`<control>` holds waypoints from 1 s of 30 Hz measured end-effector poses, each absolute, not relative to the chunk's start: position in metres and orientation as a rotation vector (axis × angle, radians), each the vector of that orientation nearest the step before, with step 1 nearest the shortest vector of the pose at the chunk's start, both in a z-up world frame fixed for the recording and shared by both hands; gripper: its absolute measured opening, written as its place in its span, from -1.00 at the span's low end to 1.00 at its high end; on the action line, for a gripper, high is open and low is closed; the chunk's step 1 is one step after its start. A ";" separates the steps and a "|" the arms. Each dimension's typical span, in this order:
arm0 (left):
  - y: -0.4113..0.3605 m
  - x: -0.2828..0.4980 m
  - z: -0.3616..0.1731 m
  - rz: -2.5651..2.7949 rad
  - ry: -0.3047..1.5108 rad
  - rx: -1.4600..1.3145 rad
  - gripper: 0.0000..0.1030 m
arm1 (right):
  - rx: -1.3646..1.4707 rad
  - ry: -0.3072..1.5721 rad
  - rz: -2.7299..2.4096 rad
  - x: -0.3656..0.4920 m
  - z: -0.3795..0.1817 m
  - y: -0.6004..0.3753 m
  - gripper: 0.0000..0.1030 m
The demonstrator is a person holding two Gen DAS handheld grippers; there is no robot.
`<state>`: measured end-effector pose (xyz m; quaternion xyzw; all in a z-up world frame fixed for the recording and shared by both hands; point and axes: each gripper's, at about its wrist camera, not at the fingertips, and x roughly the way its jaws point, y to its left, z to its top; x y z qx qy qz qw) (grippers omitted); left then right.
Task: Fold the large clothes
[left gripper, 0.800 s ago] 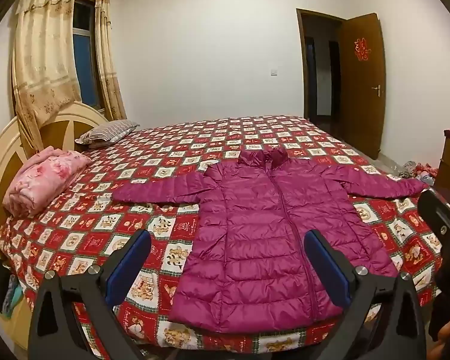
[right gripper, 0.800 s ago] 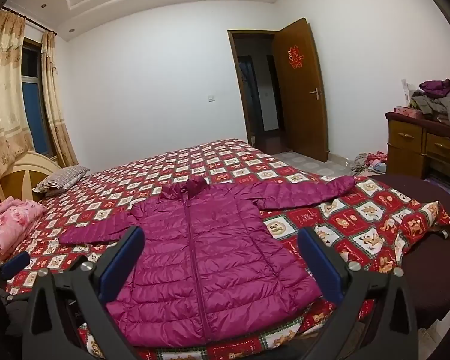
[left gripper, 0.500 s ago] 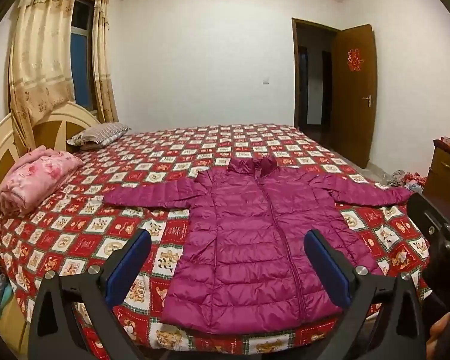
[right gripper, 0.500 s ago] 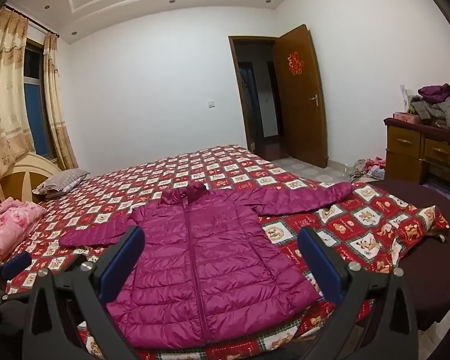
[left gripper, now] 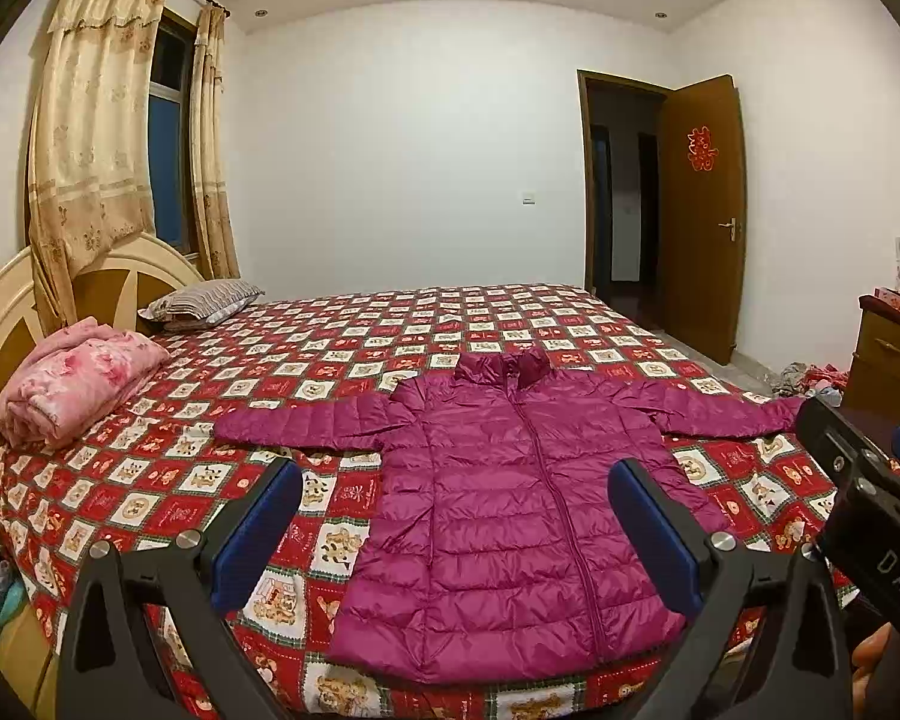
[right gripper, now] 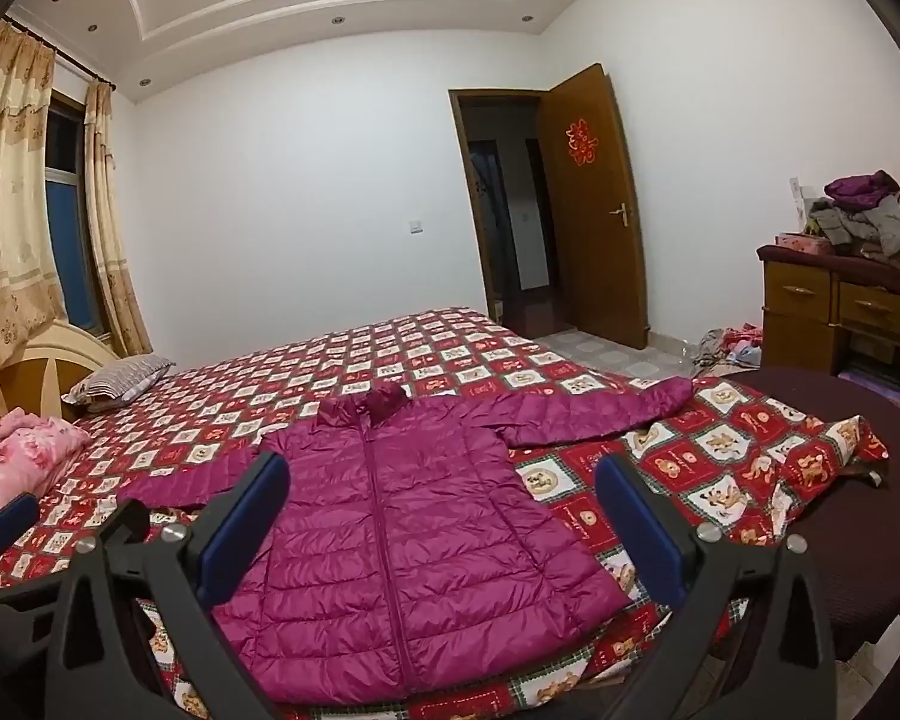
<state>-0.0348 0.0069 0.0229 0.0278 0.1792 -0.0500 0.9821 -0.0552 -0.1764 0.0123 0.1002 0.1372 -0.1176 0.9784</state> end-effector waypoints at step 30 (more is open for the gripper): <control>0.014 -0.043 0.026 -0.094 0.331 0.034 0.98 | 0.203 0.254 -0.244 -0.062 0.018 -0.175 1.00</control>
